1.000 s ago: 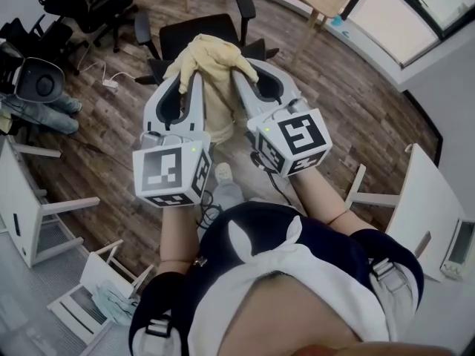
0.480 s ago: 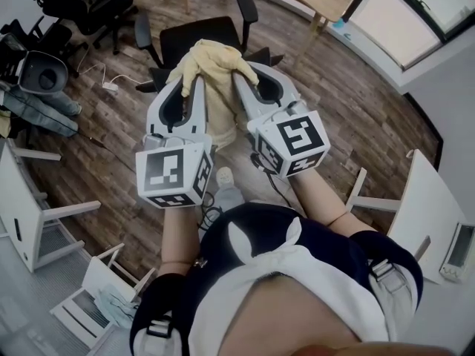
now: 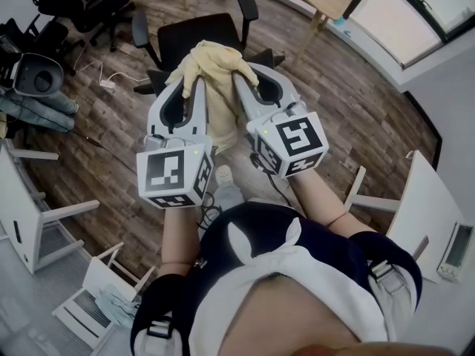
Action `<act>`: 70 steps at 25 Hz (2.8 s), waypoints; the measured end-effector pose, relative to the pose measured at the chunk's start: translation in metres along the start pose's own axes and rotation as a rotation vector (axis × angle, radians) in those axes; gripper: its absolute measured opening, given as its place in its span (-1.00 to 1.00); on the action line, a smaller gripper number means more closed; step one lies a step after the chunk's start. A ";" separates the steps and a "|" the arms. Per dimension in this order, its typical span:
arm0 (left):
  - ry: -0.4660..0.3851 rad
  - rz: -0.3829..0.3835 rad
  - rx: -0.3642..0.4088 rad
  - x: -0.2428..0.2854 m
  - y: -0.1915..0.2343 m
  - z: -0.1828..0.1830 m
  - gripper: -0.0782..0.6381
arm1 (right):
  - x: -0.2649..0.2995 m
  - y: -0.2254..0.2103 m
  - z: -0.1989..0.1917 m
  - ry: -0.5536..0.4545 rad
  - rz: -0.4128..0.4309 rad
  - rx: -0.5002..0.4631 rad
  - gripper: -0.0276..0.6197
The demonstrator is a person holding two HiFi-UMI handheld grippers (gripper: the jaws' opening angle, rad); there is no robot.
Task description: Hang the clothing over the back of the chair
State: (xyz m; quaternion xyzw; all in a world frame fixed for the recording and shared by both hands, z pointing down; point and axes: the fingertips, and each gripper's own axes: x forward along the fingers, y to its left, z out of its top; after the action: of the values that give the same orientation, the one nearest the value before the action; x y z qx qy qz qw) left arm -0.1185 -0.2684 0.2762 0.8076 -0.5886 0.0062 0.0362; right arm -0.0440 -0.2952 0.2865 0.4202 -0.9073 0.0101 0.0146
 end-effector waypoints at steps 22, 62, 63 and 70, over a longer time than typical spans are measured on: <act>0.058 -0.010 -0.017 0.020 0.009 -0.025 -0.59 | 0.018 -0.007 -0.029 0.067 -0.011 -0.015 -0.80; 0.236 0.010 0.009 0.048 0.018 -0.071 -0.59 | 0.050 -0.002 -0.087 0.273 0.056 -0.082 -0.79; 0.239 0.011 0.007 0.048 0.019 -0.072 -0.59 | 0.051 -0.002 -0.088 0.277 0.057 -0.085 -0.79; 0.303 0.016 -0.011 0.052 0.022 -0.089 -0.59 | 0.054 -0.001 -0.099 0.329 0.062 -0.112 -0.79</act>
State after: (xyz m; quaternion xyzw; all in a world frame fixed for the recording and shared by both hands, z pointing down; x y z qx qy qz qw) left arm -0.1203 -0.3185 0.3683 0.7924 -0.5830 0.1251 0.1288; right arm -0.0768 -0.3339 0.3874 0.3830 -0.9043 0.0285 0.1862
